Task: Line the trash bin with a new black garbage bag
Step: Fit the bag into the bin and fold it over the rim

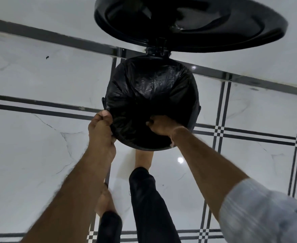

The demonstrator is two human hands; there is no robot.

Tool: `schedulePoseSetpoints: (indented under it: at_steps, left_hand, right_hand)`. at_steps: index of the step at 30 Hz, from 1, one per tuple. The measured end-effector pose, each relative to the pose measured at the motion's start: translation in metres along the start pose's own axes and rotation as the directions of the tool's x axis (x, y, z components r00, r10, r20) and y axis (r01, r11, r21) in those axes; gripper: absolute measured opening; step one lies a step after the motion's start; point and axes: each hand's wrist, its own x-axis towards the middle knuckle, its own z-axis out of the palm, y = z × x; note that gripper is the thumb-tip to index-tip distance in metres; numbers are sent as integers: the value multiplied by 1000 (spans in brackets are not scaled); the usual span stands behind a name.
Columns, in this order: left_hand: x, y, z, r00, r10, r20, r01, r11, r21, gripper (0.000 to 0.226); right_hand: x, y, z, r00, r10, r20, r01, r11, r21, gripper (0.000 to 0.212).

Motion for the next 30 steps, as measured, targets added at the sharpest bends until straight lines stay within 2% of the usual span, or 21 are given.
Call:
schedulePoseSetpoints:
  at_steps: [3, 5, 6, 8, 9, 10, 11, 14, 17, 19, 20, 21, 23, 24, 25, 26, 28, 30]
  left_hand:
    - [1, 0, -2, 1000, -5, 0, 5, 1000, 9, 19]
    - [-1, 1, -3, 1000, -8, 11, 7, 1000, 31, 17]
    - [-3, 1, -2, 1000, -7, 12, 7, 999, 38, 15]
    - [-6, 3, -1, 1000, 1, 4, -1, 999, 41, 17]
    - [-7, 3, 0, 1000, 4, -1, -4, 999, 40, 18]
    - [-7, 3, 0, 1000, 7, -2, -7, 999, 43, 18]
    - [-6, 2, 1, 1000, 9, -5, -9, 999, 47, 17]
    - [-2, 1, -1, 1000, 22, -15, -21, 999, 38, 15]
    - [2, -2, -3, 1000, 30, -8, -30, 998, 48, 16]
    - [2, -1, -4, 1000, 26, -4, -26, 998, 49, 17]
    - [3, -2, -4, 1000, 22, -5, -22, 999, 48, 17]
    - [3, -2, -4, 1000, 20, -9, -20, 999, 45, 17]
    - [2, -1, -6, 1000, 16, -11, -16, 999, 45, 15]
    - [0, 0, -3, 1000, 12, -4, -12, 999, 41, 15]
    - [-2, 0, -4, 1000, 9, -1, -9, 999, 40, 15]
    - [-2, 0, -4, 1000, 7, -1, -7, 999, 42, 16]
    - [-3, 1, -2, 1000, 2, -4, -2, 999, 37, 22]
    - [-3, 1, -1, 1000, 7, -12, -6, 999, 40, 24]
  right_hand:
    - [14, 1, 2, 999, 19, -42, -15, 996, 90, 46]
    - [-1, 5, 9, 974, 4, -228, 9, 998, 59, 37]
    - [-14, 6, 15, 919, -31, -393, 41, 999, 17, 34]
    - [-44, 1, 22, 718, -171, -674, 187, 981, -50, 35]
    - [-52, -4, 20, 643, -244, -726, 268, 960, -85, 38]
    - [-51, -8, 14, 622, -296, -725, 323, 940, -107, 43]
    - [-44, -11, 3, 653, -314, -690, 330, 937, -114, 50]
    - [5, -21, -28, 828, -207, -521, 201, 977, -68, 59]
    - [49, -20, -43, 928, -118, -353, 134, 991, 19, 62]
    - [55, -19, -46, 957, -105, -269, 137, 986, 99, 60]
    - [50, -18, -46, 950, -114, -291, 154, 981, 118, 58]
    - [38, -18, -45, 919, -130, -372, 182, 977, 109, 54]
    - [1, -19, -30, 762, -186, -620, 218, 976, -24, 43]
    - [-20, -16, -22, 690, -199, -696, 193, 977, -88, 40]
    - [-38, -15, -10, 668, -207, -715, 147, 978, -146, 42]
    - [-50, -14, 0, 709, -202, -675, 95, 977, -193, 49]
    - [-58, -8, 13, 867, -123, -483, 4, 971, -240, 63]
    - [-50, -1, 13, 950, -40, -310, -50, 960, -277, 70]
